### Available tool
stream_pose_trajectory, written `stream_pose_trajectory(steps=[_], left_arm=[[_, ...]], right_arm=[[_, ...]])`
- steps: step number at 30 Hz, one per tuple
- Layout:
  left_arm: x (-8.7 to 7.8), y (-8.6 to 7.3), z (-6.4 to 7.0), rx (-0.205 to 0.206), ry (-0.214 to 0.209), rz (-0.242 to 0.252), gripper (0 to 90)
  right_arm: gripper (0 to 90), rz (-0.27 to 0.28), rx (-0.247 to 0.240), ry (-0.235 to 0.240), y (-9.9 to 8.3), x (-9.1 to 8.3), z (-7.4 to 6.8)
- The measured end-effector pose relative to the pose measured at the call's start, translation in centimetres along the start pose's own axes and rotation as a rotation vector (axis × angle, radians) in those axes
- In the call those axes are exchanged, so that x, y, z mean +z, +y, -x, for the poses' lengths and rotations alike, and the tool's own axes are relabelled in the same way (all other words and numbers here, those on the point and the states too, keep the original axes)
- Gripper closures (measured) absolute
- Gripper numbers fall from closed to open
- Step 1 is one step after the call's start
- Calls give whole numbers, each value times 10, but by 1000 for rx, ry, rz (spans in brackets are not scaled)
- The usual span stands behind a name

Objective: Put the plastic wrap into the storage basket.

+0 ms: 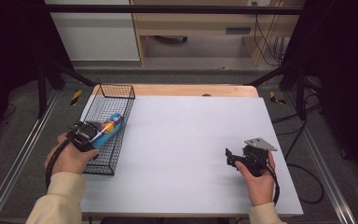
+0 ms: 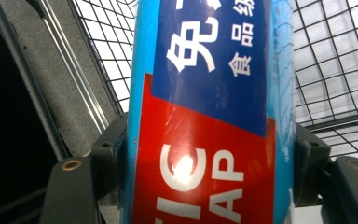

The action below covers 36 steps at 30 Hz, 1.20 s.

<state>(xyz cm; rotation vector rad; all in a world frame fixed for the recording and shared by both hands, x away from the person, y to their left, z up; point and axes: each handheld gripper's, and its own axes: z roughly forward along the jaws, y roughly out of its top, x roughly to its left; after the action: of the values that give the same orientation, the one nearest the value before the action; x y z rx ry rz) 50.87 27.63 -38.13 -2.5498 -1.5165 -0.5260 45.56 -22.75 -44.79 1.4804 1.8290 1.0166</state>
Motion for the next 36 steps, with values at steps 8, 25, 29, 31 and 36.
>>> stream_pose_trajectory(steps=[8,25,29,31,36], left_arm=[[0,0,2,10,17,2,310],[-1,0,1,31,40,14,293],[0,0,1,33,43,20,288],[-1,0,1,40,48,30,282],[-10,-4,5,35,68,108,194]], right_arm=[[66,-6,-3,3,0,0,0],[64,-12,-10,14,0,1,-2],[63,-15,-11,16,0,1,-2],[63,-16,-11,19,0,1,-2],[63,-14,-11,18,-1,1,-2]])
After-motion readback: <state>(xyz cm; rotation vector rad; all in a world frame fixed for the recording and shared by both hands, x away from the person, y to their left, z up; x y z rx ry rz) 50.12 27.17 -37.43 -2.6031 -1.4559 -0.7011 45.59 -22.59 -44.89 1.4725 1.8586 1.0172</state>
